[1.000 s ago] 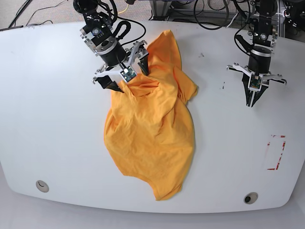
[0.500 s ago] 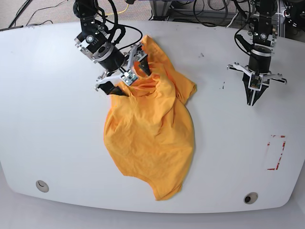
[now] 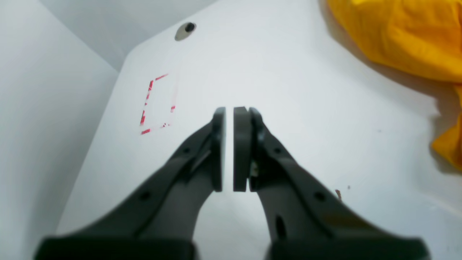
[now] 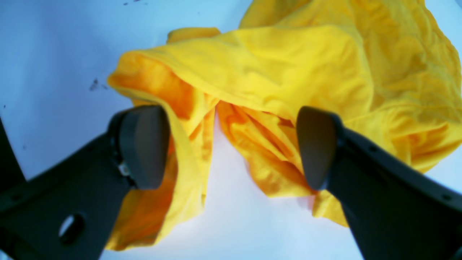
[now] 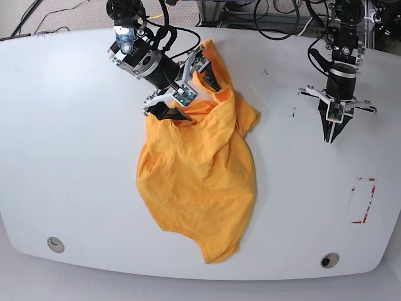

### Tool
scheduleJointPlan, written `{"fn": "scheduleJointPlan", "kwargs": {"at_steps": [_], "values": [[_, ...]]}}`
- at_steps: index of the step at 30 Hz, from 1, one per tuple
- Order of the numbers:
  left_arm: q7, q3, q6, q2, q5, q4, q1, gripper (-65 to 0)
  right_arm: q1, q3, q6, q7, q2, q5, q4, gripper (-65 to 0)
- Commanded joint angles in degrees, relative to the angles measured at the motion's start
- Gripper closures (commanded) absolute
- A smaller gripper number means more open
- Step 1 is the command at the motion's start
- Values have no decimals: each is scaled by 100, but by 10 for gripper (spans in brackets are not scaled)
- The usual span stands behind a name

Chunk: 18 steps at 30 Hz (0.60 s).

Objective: Layout the t-shirt on the table in an organized manner, then fold the t-shirt properly

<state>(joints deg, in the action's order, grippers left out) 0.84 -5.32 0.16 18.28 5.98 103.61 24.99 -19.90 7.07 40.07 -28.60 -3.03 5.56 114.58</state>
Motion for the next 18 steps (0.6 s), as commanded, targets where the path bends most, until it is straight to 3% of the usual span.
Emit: {"fn": "scheduleJointPlan", "kwargs": {"at_steps": [1,13,18], "values": [[114,-35,58,57,13,105,2,-31,60,-17,-7,113,-27,-262,133,-525],[114,-35,58,57,22,96,-33,-31,157,-1098,-7,-353,-124,-631,124,-525],[105,-35,58,57,22,87,-113,-31,8,-922,-7,-362,-537,-657,124,-525]]}}
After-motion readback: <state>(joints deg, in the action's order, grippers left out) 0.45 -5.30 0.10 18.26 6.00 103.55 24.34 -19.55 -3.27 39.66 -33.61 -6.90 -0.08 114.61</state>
